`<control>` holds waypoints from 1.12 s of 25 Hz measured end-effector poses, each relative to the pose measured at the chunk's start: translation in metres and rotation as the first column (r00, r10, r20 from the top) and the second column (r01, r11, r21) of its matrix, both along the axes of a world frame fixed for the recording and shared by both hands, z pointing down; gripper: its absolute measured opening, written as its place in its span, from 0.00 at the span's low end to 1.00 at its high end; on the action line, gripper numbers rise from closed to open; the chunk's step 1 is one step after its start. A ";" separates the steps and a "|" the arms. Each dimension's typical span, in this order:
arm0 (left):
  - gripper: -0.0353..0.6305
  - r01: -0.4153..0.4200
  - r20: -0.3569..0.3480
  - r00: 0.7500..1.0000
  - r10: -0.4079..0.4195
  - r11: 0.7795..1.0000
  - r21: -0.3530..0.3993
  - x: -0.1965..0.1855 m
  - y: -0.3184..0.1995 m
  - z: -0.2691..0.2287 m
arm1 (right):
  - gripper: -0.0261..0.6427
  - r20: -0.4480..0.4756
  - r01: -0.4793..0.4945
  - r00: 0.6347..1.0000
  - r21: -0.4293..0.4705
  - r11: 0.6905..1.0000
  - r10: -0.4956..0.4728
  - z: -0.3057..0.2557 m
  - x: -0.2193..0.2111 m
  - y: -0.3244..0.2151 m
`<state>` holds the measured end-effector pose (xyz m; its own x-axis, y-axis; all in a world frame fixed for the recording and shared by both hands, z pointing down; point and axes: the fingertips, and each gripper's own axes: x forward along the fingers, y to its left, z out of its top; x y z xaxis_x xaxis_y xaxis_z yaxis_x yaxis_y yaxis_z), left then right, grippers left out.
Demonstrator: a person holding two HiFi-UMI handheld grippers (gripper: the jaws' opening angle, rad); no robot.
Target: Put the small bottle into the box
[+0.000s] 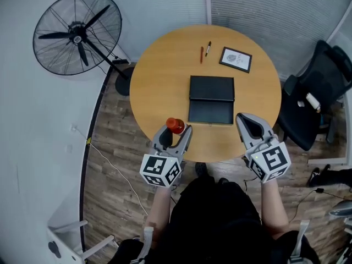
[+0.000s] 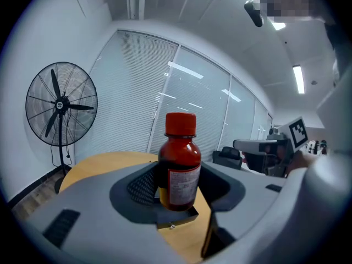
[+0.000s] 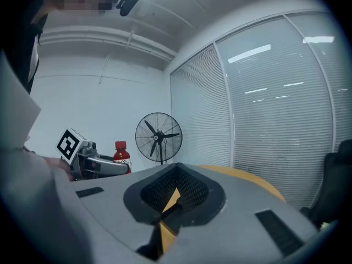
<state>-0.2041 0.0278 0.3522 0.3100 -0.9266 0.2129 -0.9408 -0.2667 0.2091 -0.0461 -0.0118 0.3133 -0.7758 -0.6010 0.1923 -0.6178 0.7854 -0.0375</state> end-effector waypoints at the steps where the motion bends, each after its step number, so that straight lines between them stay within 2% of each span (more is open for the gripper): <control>1: 0.38 -0.003 -0.002 1.000 0.003 1.000 -0.003 -0.003 -0.002 0.002 | 0.05 -0.001 -0.005 1.000 -0.002 1.000 0.005 0.001 -0.003 -0.002; 7: 0.38 -0.026 -0.013 1.000 0.026 0.999 -0.034 -0.020 -0.012 0.020 | 0.05 -0.001 -0.018 1.000 -0.025 1.000 0.018 0.012 -0.020 -0.007; 13: 0.38 -0.054 -0.029 0.998 0.052 0.996 -0.070 -0.015 -0.017 0.034 | 0.05 -0.025 -0.008 1.000 -0.033 0.999 0.008 0.018 -0.022 -0.004; 21: 0.38 -0.059 -0.021 0.998 0.057 0.991 -0.121 -0.002 -0.033 0.051 | 0.05 -0.021 -0.038 0.999 -0.080 0.996 0.037 0.037 0.001 -0.029; 28: 0.38 -0.030 -0.003 1.000 0.030 0.988 -0.152 0.018 -0.061 0.057 | 0.05 0.006 0.000 1.000 -0.094 0.996 0.001 0.041 0.016 -0.064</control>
<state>-0.1861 -0.0330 0.4094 0.3374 -0.8738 0.3502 -0.9327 -0.2602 0.2496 -0.0300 -0.0753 0.3541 -0.7770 -0.5806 0.2434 -0.6175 0.7781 -0.1153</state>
